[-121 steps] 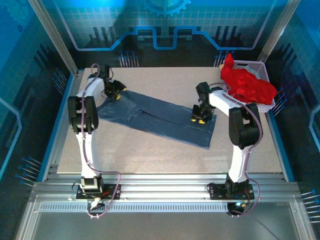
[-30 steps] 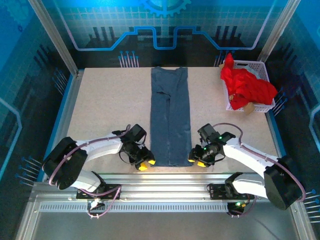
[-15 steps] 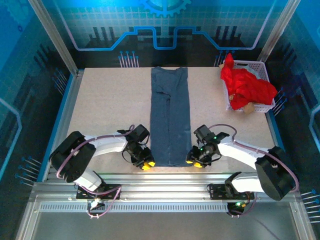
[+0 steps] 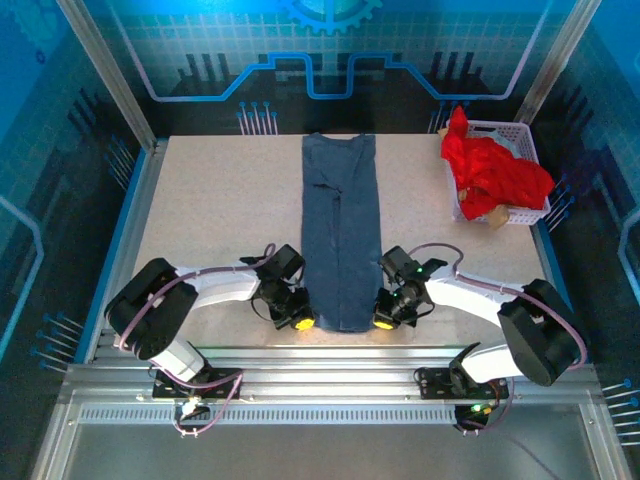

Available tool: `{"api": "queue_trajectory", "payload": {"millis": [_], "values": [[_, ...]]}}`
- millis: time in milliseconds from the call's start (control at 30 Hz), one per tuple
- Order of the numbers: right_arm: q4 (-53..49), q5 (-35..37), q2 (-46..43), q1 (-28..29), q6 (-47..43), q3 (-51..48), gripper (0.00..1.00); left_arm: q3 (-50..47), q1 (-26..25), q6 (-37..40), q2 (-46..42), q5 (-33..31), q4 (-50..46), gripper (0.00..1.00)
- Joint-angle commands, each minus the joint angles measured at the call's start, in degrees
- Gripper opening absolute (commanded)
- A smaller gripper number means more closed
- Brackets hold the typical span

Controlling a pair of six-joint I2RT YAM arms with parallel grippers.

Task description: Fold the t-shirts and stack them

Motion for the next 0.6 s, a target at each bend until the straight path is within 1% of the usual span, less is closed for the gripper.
{"api": "queue_trajectory", "payload": {"millis": [0,100,233,300,433,567], "values": [[-2.4,1.7,-1.7,1.9,0.6,1.0,0.00,-0.1,-0.2,0.5,-2.9,-2.8,-1.1,0.00],[-5.1,1.1,-3.5,3.7,1.1,0.7,0.00,-1.4,-0.6,1.2,-5.7,-1.5,-2.7,0.00],[-7.5,0.1,-7.0,6.6,3.0,0.7,0.00,-3.1,-2.1,1.2,-9.7,1.8,-1.8,0.00],[-8.9,0.1,-8.2,7.0,3.8,1.6,0.00,-2.8,-2.2,1.2,-12.0,1.3,-3.5,0.00],[-12.2,2.4,-9.6,5.3,4.1,5.5,0.00,-0.4,-1.0,0.2,-15.2,-1.1,-5.7,0.00],[-14.4,3.8,-7.2,2.0,2.2,11.7,0.00,3.4,3.1,-0.4,-14.8,-2.3,-5.5,0.00]]}}
